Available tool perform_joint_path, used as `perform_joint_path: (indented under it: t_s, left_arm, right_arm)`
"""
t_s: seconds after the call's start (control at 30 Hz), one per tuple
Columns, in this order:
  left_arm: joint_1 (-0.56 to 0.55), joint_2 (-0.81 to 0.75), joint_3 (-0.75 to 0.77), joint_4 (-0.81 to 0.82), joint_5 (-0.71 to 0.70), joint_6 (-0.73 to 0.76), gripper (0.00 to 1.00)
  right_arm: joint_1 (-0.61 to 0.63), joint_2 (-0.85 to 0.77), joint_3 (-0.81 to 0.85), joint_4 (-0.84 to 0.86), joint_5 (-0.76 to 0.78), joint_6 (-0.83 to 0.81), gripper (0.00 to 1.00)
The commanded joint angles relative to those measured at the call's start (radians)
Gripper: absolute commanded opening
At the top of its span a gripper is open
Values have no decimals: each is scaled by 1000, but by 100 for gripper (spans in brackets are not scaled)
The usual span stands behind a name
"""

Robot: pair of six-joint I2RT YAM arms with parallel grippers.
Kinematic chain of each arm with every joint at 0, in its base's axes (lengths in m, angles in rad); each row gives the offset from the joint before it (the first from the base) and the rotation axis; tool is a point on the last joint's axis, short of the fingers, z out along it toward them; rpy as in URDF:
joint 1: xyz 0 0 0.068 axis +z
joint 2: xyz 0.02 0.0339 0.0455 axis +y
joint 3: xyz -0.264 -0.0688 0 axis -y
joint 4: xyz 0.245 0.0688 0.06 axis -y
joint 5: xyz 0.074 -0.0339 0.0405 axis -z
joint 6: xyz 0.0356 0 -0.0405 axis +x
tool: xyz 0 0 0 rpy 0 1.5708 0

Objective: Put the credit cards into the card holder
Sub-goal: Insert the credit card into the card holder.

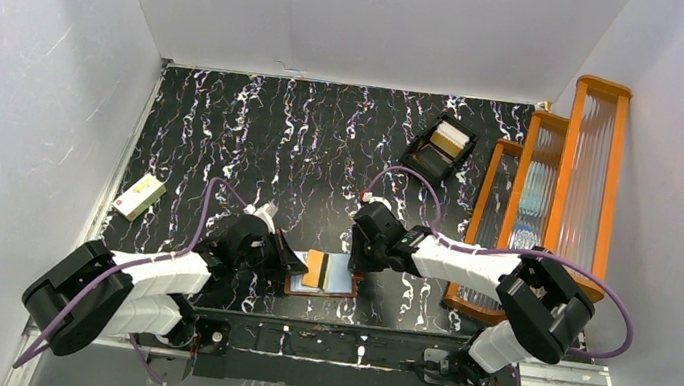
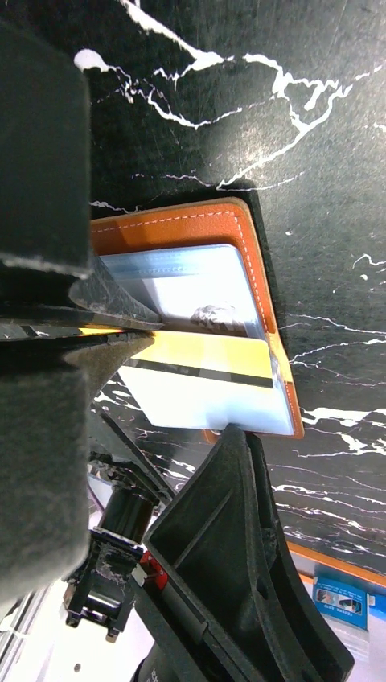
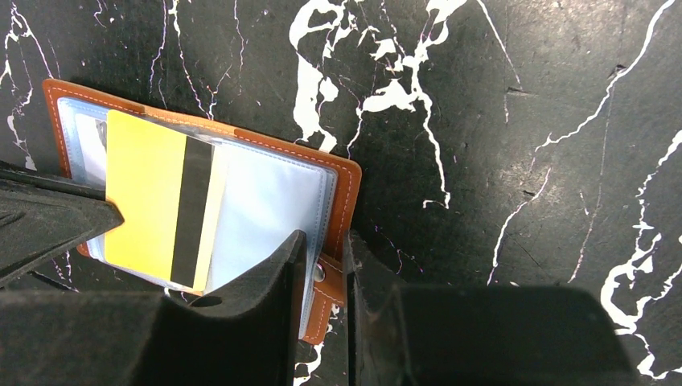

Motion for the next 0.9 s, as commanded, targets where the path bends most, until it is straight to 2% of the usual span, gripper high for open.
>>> perform_joint_path:
  t_s: [0.0, 0.23, 0.7, 0.87]
  left_arm:
    - [-4, -12, -23, -7, -75, 16, 0]
    - [-36, 38, -24, 46, -60, -1, 0]
    - [-185, 106, 21, 61, -197, -70, 0]
    - [-207, 136, 44, 74, -198, -92, 0]
  right_arm:
    - [6, 21, -28, 0, 13, -2, 29]
    - [7, 18, -31, 4, 11, 5, 29]
    - [7, 2, -62, 46, -13, 53, 29]
    - [7, -22, -86, 75, -21, 102, 30]
